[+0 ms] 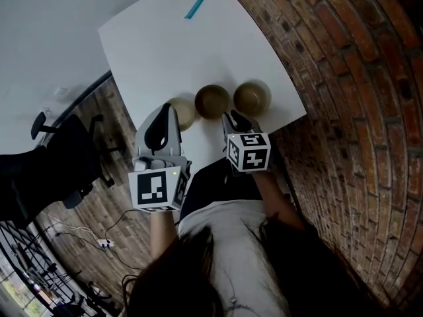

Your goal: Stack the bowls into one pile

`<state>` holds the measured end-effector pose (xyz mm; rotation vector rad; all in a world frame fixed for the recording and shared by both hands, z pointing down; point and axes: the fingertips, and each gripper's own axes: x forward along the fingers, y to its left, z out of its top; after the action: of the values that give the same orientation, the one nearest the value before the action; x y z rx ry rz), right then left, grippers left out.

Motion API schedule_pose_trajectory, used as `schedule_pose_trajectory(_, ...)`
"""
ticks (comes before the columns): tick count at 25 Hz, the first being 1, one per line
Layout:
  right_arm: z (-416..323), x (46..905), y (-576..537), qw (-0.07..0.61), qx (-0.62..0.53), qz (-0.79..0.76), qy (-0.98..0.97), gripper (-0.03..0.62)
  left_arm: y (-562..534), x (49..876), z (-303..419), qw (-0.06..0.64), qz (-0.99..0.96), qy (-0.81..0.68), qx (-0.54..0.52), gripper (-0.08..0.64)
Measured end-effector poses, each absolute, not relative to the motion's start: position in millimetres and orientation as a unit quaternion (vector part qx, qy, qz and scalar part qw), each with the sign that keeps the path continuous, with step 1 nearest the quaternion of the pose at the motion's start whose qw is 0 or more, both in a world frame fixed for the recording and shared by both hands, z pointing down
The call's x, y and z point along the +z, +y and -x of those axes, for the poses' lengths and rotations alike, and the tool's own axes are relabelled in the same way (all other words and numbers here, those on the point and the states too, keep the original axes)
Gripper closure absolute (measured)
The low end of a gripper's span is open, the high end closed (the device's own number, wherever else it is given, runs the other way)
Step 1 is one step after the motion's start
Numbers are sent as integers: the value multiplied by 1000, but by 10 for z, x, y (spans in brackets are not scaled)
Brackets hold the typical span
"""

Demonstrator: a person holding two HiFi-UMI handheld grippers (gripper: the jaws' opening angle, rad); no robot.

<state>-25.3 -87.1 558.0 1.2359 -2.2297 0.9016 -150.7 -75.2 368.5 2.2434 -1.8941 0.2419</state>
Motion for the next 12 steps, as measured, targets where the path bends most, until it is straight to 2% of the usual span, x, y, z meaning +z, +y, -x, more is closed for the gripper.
schedule_pose_trajectory(12,270,5880,-855,216,384,-458,-772,486,-810,3777,1545,108,-767,-626,92,560)
